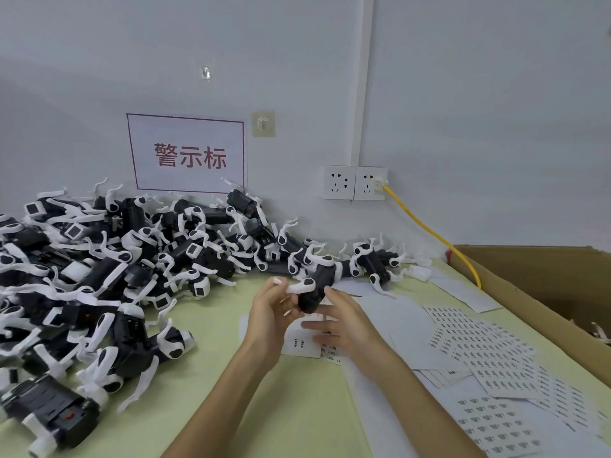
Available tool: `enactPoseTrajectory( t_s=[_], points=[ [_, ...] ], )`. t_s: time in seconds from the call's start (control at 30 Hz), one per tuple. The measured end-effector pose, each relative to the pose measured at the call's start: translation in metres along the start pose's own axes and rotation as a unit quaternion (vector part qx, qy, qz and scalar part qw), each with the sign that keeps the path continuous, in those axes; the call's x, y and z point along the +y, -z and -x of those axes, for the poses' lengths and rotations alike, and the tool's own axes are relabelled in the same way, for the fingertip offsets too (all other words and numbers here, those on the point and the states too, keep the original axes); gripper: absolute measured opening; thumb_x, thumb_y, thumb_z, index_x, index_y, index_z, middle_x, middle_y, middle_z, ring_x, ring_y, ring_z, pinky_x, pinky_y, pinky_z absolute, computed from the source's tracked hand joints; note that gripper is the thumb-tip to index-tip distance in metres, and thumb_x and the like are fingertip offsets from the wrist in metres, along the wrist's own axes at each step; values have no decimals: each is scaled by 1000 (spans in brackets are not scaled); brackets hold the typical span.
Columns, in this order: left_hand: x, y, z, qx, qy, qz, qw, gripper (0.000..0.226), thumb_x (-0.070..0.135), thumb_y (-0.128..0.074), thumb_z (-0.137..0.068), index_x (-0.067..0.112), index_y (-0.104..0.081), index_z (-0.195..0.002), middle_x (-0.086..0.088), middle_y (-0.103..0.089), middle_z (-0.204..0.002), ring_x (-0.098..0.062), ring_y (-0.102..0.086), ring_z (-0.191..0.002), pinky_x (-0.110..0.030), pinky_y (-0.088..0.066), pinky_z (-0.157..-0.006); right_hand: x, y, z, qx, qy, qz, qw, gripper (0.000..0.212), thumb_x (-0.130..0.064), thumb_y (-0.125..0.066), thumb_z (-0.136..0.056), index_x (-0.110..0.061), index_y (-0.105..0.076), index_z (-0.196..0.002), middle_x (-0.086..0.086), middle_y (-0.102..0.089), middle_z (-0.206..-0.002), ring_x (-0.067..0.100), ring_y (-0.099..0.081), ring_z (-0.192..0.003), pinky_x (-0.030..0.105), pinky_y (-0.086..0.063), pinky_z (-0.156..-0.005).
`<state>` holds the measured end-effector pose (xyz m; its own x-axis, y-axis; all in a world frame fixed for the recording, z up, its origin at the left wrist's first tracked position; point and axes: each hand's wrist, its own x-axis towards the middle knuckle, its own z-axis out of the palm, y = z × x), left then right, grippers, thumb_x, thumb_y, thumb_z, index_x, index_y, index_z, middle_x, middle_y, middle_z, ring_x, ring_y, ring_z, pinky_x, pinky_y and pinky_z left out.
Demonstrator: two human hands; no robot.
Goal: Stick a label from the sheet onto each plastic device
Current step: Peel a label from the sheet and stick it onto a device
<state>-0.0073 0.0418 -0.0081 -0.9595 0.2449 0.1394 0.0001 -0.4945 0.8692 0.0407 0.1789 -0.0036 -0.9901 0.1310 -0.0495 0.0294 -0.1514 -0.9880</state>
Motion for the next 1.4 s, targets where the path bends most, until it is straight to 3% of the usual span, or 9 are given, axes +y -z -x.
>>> enactPoseTrajectory(
  t_s=[0.2,0.33,0.47,0.57,0.73,0.83,0.97,1.2,1.4],
  points=[
    [-3,-5,4,-60,54,13,997,22,4,-45,-90,14,-49,-71,-7,-51,-68,-19,-49,-58,-28,-49,-60,2,4,-5,73,31,-33,996,36,-34,-59,-99,-10,-59,-126,11,-73,-109,22,-70,-91,32,-53,-75],
    [-3,-5,6,-99,56,-102,988,15,4,-53,-78,10,-51,-65,-13,-60,-68,-22,-62,-62,-27,-53,-61,2,5,-7,81,32,-84,993,36,-27,-64,-95,-5,-62,-123,14,-72,-102,24,-67,-89,37,-54,-80],
    [-14,-5,2,-49,64,-219,972,14,9,-56,-87,10,-57,-73,-8,-62,-77,-16,-63,-65,-26,-48,-63,2,7,-7,113,63,-51,990,30,-17,-71,-89,-15,-66,-118,9,-73,-103,21,-71,-90,38,-55,-86],
    [-18,-5,-1,-18,72,-218,973,22,24,-55,-100,9,-69,-93,-2,-63,-82,-12,-61,-64,-24,-48,-61,2,5,-5,112,80,-28,990,30,-13,-73,-86,-22,-67,-113,4,-73,-99,12,-72,-82,25,-50,-72],
    [-18,-7,0,-38,71,-225,971,43,47,-46,-105,18,-77,-108,-10,-70,-97,-23,-61,-83,-31,-46,-73,5,1,-4,70,89,8,994,32,-13,-74,-86,-24,-68,-115,4,-73,-101,13,-72,-89,28,-52,-79],
    [-16,-9,3,-26,78,-194,978,43,48,-45,-105,21,-79,-101,-6,-67,-93,-25,-56,-84,-25,-46,-62,5,1,-4,63,89,8,994,28,-9,-69,-87,-22,-70,-112,2,-71,-91,11,-71,-79,28,-51,-75],
    [-15,-11,3,-30,98,-134,986,42,44,-47,-105,14,-75,-112,-9,-68,-90,-30,-59,-84,-20,-48,-49,3,1,-3,47,85,2,995,29,-4,-64,-87,-15,-69,-114,9,-68,-95,19,-67,-82,33,-51,-78],
    [-13,-11,5,-30,108,-111,988,45,45,-49,-103,11,-69,-125,-11,-64,-101,-29,-56,-93,-22,-47,-57,2,-1,-1,41,86,6,995,27,-7,-61,-89,-14,-68,-114,12,-67,-98,18,-64,-80,30,-48,-74],
    [-14,-9,4,-47,99,-135,985,59,48,-52,-102,-5,-62,-128,-14,-61,-103,-28,-57,-91,-24,-47,-62,6,-2,-3,74,87,25,993,22,-28,-68,-93,-17,-66,-112,9,-69,-100,19,-68,-88,36,-53,-79]
  ],
)
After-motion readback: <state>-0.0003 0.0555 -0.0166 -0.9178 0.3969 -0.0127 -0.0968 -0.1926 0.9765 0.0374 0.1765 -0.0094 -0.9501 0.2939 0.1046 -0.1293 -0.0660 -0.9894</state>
